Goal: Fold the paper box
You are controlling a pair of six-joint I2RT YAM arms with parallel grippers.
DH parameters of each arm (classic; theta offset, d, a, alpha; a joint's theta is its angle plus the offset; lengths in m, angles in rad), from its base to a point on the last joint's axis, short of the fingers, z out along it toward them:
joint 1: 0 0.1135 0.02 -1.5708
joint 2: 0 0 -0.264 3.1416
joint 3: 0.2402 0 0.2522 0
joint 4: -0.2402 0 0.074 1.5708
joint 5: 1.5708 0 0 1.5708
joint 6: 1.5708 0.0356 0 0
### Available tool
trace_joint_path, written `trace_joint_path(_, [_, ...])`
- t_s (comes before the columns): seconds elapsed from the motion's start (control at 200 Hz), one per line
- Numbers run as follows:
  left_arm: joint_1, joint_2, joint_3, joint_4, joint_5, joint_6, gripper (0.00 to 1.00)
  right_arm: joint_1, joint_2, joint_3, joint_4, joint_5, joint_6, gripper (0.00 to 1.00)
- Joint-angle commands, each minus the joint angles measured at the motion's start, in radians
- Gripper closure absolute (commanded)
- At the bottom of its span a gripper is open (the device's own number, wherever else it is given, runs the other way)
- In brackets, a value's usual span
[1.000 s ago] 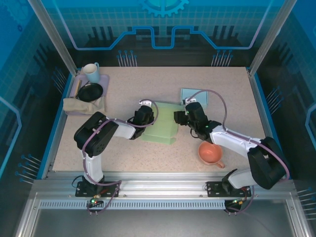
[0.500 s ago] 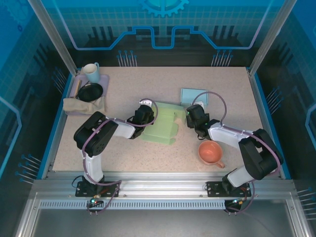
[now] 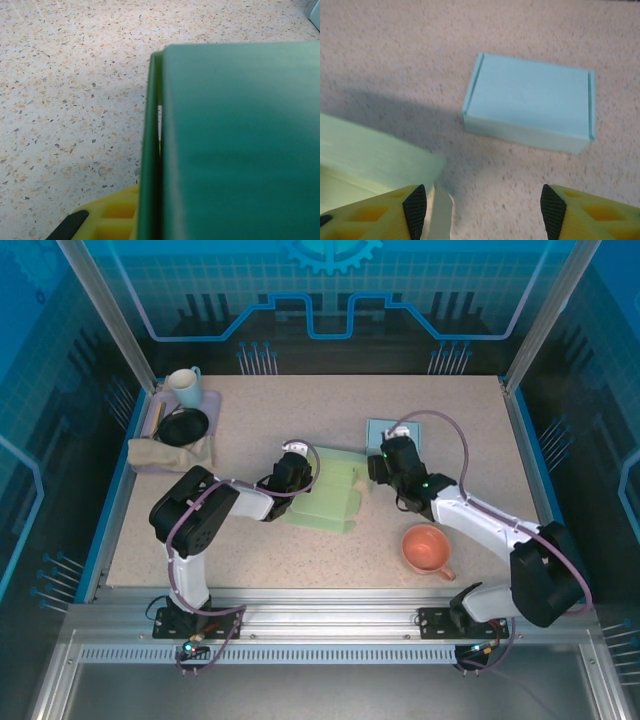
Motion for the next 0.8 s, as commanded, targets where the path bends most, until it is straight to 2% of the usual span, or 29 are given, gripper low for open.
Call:
trace_joint_path(0.0, [0.002,0.028,-0.007,-0.064,0.042,0.020,0.85,0.010,0.078,0.100,-0.125,0.025,-0.007,0.33])
trace_joint_path(0.355, [0.000,0.029,-0.006,-0.066,0.044,0.022,0.85,0.003,0.257,0.186,-0.164,0.032,-0.027,0.27])
trace_joint_path(0.795, [0.000,0.029,-0.005,-0.068,0.043,0.020,0.85,-0.025,0.261,0.123,-0.177,0.055,-0.025,0.21])
